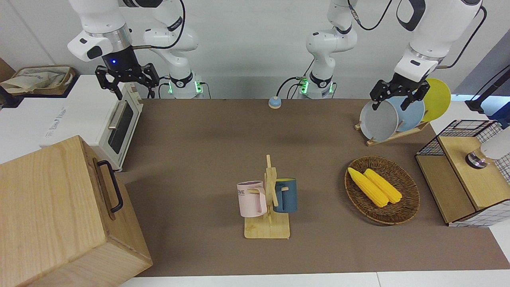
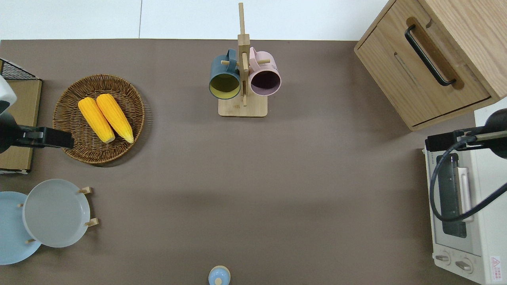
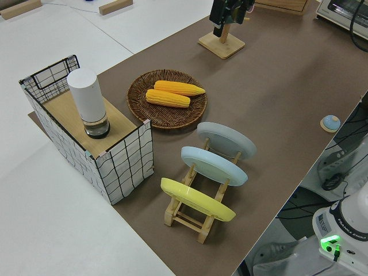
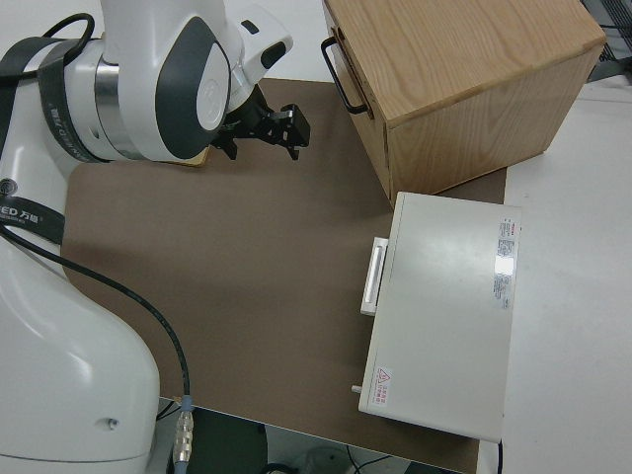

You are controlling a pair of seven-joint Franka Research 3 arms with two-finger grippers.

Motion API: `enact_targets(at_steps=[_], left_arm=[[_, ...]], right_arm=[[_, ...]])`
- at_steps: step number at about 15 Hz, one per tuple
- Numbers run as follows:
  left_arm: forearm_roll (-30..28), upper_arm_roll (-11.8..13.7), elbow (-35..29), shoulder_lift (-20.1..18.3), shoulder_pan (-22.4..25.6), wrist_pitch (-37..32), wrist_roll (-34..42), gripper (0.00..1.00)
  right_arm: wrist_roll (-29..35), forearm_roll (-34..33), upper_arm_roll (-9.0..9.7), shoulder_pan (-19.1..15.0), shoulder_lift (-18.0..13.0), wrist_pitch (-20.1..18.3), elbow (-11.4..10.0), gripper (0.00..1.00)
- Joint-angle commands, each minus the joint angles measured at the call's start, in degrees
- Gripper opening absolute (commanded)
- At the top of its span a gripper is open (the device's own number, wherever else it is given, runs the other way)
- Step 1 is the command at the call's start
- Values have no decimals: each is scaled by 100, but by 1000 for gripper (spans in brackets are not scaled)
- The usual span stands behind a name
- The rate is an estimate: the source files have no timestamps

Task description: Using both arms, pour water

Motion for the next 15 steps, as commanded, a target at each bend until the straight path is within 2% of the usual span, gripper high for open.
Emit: enact_targets(at_steps=[1,11,15], left_arm=[[-7,-37,-55,67,-68,51,-25,998],[-7,-38,-46,102,-51,51,-17,998],[1,50,-37,102,19,51,1,998]], right_arm=[[-103,88,-4,-101,37,-24,64,994],[-138,87,-65,-110,29,-111,64,992],[-138,87,-65,-84,29,-111,55,992]])
